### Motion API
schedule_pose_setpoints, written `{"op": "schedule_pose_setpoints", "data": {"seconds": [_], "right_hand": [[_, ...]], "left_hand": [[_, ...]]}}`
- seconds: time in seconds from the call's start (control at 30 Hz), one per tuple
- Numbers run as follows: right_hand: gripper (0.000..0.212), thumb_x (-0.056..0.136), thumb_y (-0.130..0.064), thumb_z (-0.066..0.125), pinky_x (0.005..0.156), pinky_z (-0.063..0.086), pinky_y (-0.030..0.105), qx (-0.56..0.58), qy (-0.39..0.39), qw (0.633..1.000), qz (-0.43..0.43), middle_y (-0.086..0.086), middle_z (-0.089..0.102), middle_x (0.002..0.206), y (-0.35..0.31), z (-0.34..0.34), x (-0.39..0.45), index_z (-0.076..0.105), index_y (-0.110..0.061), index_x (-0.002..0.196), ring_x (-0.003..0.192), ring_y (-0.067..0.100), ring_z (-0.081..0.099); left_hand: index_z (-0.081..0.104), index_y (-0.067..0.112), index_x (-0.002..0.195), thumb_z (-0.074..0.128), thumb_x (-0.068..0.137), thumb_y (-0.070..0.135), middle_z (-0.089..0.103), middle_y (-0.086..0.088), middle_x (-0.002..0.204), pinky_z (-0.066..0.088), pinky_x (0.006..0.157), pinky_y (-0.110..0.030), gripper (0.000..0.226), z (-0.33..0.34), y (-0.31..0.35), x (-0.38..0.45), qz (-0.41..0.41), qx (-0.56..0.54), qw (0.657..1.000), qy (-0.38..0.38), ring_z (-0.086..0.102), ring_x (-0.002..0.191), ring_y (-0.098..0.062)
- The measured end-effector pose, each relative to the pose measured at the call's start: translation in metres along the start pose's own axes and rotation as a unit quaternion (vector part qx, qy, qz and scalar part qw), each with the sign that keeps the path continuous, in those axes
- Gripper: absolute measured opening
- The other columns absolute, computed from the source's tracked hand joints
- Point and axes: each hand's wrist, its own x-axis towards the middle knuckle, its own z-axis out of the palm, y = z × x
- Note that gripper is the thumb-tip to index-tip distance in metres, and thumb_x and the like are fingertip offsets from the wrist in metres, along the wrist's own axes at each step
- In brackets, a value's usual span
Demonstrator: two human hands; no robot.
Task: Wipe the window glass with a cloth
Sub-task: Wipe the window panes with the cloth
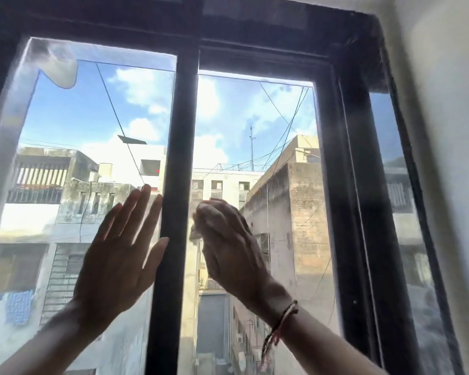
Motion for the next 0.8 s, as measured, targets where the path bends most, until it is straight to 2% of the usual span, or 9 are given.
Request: {"op": "schedule_pose_setpoints", "data": {"seconds": [0.07, 0.2, 0.37, 0.4, 0.5, 0.57, 0.67, 0.73, 0.8], "right_hand": [[0.029, 0.101, 0.003, 0.058, 0.116, 0.054, 0.046, -0.030, -0.025, 0.998, -0.044, 0.020, 0.073, 0.129, 0.026, -0.015, 0.007, 0.070, 0.002, 0.127, 0.129, 0.032, 0.064], [0.027, 0.104, -0.002, 0.053, 0.120, 0.048, 0.051, -0.058, 0.091, 0.972, 0.211, 0.019, 0.068, 0.136, 0.041, -0.022, 0.034, 0.070, 0.003, 0.125, 0.136, 0.033, 0.057], [0.026, 0.102, 0.003, 0.055, 0.125, 0.046, 0.042, 0.012, -0.054, 0.995, -0.085, 0.015, 0.071, 0.129, 0.000, -0.012, -0.039, 0.070, 0.000, 0.123, 0.130, 0.028, 0.062], [0.027, 0.100, 0.004, 0.060, 0.123, 0.048, 0.045, -0.009, -0.033, 0.998, -0.054, 0.016, 0.072, 0.131, 0.021, -0.025, -0.048, 0.072, -0.001, 0.123, 0.131, 0.029, 0.063], [0.025, 0.104, -0.002, 0.058, 0.109, 0.057, 0.056, -0.081, 0.107, 0.968, 0.213, 0.018, 0.065, 0.136, 0.074, -0.058, -0.047, 0.069, -0.007, 0.126, 0.132, 0.029, 0.057], [0.033, 0.108, -0.014, 0.047, 0.111, 0.055, 0.057, -0.103, 0.145, 0.943, 0.280, 0.020, 0.060, 0.140, 0.069, -0.046, -0.046, 0.062, -0.007, 0.137, 0.133, 0.032, 0.054], [0.045, 0.105, -0.011, 0.050, 0.126, 0.043, 0.053, -0.044, 0.009, 0.996, 0.083, 0.019, 0.066, 0.141, 0.023, -0.018, -0.071, 0.052, -0.006, 0.149, 0.140, 0.033, 0.055], [0.047, 0.099, -0.005, 0.057, 0.131, 0.038, 0.046, -0.039, -0.077, 0.995, -0.053, 0.017, 0.065, 0.145, 0.024, -0.026, -0.091, 0.056, -0.004, 0.147, 0.142, 0.032, 0.055], [0.043, 0.099, -0.003, 0.059, 0.123, 0.048, 0.051, -0.052, -0.065, 0.995, -0.049, 0.018, 0.067, 0.143, 0.053, -0.045, -0.081, 0.061, -0.003, 0.143, 0.138, 0.034, 0.059]], "left_hand": [[0.027, 0.005, 0.158, 0.024, 0.106, 0.043, 0.024, -0.019, 0.169, 0.035, 0.124, -0.057, 0.063, 0.000, 0.004, 0.001, 0.003, -0.001, 1.000, 0.004, 0.024, 0.158, -0.034], [0.029, 0.004, 0.157, 0.024, 0.107, 0.042, 0.026, -0.020, 0.168, 0.036, 0.123, -0.058, 0.063, -0.001, 0.007, 0.000, -0.008, -0.001, 1.000, 0.010, 0.026, 0.157, -0.035], [0.026, 0.005, 0.158, 0.025, 0.106, 0.042, 0.021, -0.020, 0.170, 0.032, 0.126, -0.058, 0.063, 0.000, 0.001, -0.001, 0.004, -0.001, 1.000, 0.008, 0.021, 0.159, -0.034], [0.024, 0.006, 0.158, 0.025, 0.106, 0.042, 0.020, -0.019, 0.170, 0.031, 0.126, -0.058, 0.063, 0.000, 0.002, -0.001, 0.005, -0.006, 1.000, 0.004, 0.020, 0.159, -0.034], [0.026, 0.005, 0.158, 0.026, 0.106, 0.041, 0.021, -0.019, 0.170, 0.032, 0.125, -0.059, 0.063, -0.002, 0.010, 0.000, -0.007, -0.010, 1.000, 0.004, 0.021, 0.159, -0.034], [0.027, 0.005, 0.158, 0.026, 0.106, 0.041, 0.022, -0.020, 0.169, 0.034, 0.124, -0.060, 0.063, -0.001, 0.011, -0.001, -0.016, 0.003, 1.000, 0.002, 0.021, 0.158, -0.034], [0.025, 0.005, 0.158, 0.024, 0.106, 0.043, 0.021, -0.020, 0.169, 0.033, 0.124, -0.060, 0.064, -0.003, 0.006, -0.001, -0.017, 0.005, 1.000, 0.001, 0.021, 0.158, -0.034], [0.026, 0.004, 0.158, 0.023, 0.107, 0.043, 0.021, -0.021, 0.169, 0.033, 0.124, -0.061, 0.064, -0.003, 0.007, -0.002, -0.015, 0.005, 1.000, 0.003, 0.021, 0.158, -0.036], [0.027, 0.003, 0.157, 0.024, 0.107, 0.042, 0.023, -0.022, 0.168, 0.034, 0.124, -0.061, 0.063, -0.004, 0.011, -0.002, -0.017, -0.003, 1.000, 0.000, 0.023, 0.157, -0.037]]}}
